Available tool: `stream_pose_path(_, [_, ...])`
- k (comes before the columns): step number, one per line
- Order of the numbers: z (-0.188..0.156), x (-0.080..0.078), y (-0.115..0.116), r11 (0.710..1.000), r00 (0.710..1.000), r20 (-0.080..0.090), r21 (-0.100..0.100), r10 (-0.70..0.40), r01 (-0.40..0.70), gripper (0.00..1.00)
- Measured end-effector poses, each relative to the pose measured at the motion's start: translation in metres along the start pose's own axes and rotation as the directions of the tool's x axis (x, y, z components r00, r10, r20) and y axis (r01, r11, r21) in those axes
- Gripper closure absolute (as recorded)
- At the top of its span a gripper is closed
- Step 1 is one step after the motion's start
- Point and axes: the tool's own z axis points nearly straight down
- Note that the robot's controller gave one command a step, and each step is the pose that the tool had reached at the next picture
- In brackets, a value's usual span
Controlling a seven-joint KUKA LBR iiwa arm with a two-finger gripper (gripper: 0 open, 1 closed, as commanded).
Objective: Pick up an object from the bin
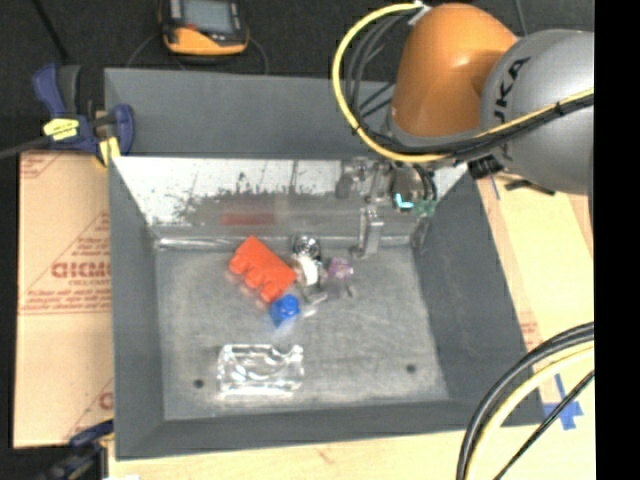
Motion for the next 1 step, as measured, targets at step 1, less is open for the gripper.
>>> stream_pose_path(1, [0.1484, 0.0053, -0.0204, 1.0, 1.0, -0.001, 0.0, -0.02, 0.02, 0.0])
